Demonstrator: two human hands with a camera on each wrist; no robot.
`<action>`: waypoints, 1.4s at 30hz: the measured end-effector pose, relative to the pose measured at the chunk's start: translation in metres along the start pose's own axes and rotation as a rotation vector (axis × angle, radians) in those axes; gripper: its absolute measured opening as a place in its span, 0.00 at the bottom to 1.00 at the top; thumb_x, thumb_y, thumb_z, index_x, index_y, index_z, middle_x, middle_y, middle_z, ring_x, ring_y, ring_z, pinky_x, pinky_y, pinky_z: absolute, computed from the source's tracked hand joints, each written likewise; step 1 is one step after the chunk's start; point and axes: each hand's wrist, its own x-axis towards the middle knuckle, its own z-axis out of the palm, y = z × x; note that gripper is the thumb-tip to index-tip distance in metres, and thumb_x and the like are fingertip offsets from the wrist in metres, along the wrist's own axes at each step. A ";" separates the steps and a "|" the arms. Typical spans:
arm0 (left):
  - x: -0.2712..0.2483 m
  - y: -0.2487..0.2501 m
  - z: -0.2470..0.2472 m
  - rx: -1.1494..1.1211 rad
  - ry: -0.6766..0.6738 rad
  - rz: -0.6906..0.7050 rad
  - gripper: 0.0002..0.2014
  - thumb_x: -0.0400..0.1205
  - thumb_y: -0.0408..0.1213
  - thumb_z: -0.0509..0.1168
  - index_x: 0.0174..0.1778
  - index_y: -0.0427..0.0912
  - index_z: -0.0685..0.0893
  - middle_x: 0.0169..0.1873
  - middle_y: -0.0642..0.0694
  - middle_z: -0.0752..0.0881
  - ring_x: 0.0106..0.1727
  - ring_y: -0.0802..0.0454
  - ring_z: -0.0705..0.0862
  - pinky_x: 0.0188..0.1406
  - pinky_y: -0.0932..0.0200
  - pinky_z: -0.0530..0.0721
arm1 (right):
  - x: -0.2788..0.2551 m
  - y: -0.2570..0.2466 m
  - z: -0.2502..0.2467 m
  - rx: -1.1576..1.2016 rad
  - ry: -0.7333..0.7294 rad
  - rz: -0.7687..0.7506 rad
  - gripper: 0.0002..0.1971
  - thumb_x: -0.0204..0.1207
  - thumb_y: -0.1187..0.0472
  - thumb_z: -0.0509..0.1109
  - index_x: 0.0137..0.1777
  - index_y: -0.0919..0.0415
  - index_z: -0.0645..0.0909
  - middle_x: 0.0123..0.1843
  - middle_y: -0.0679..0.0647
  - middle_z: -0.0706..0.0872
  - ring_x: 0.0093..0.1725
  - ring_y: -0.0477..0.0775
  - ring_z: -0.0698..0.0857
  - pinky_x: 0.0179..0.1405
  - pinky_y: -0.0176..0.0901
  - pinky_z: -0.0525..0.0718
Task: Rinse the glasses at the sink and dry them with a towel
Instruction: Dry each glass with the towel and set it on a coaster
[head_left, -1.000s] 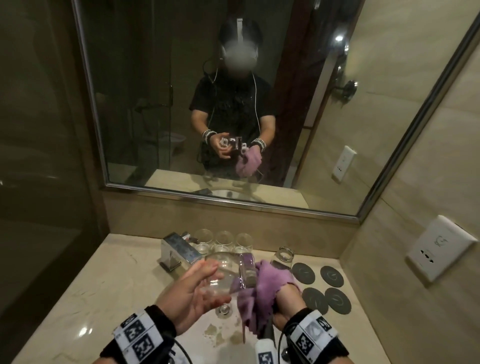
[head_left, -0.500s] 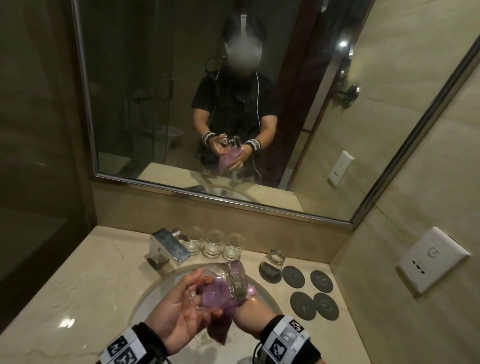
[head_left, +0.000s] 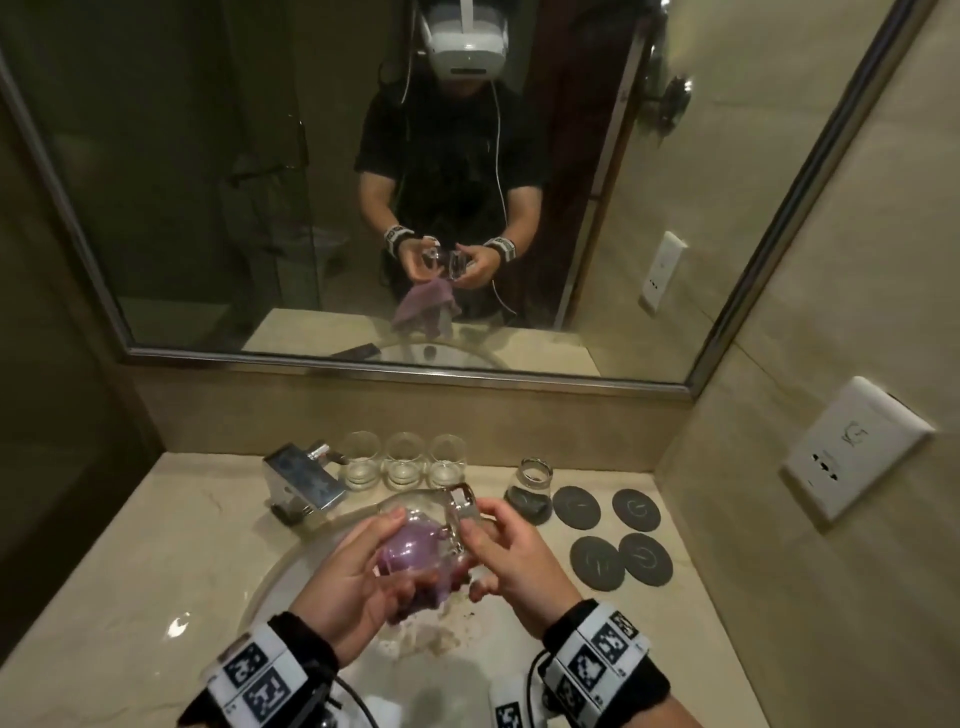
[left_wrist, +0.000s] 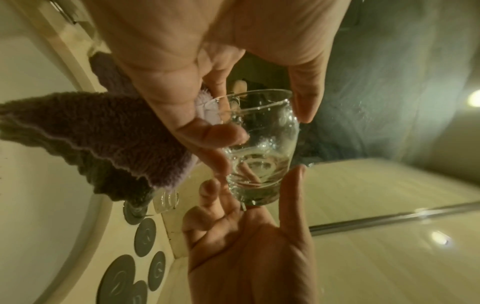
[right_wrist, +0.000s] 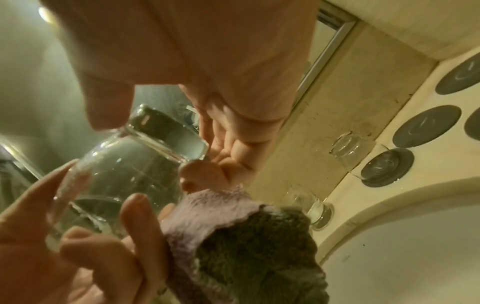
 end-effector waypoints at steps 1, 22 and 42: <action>0.001 -0.001 0.005 0.024 0.002 -0.005 0.26 0.73 0.48 0.74 0.62 0.36 0.81 0.61 0.25 0.83 0.45 0.37 0.84 0.33 0.55 0.84 | 0.000 0.000 -0.003 0.035 0.006 -0.009 0.30 0.65 0.39 0.77 0.63 0.53 0.78 0.54 0.56 0.88 0.40 0.52 0.86 0.28 0.41 0.81; 0.002 -0.010 0.033 0.230 0.281 -0.067 0.25 0.80 0.60 0.57 0.65 0.46 0.80 0.60 0.42 0.80 0.49 0.42 0.87 0.34 0.56 0.85 | 0.049 0.039 -0.163 -0.078 0.783 0.036 0.31 0.66 0.57 0.82 0.68 0.53 0.75 0.63 0.52 0.80 0.58 0.54 0.80 0.57 0.46 0.78; 0.009 -0.015 0.039 0.203 0.377 -0.075 0.30 0.75 0.59 0.61 0.66 0.43 0.80 0.66 0.35 0.77 0.41 0.45 0.87 0.32 0.59 0.86 | 0.148 0.086 -0.226 -0.854 0.549 0.242 0.43 0.62 0.53 0.83 0.77 0.58 0.71 0.72 0.63 0.77 0.70 0.65 0.77 0.68 0.56 0.79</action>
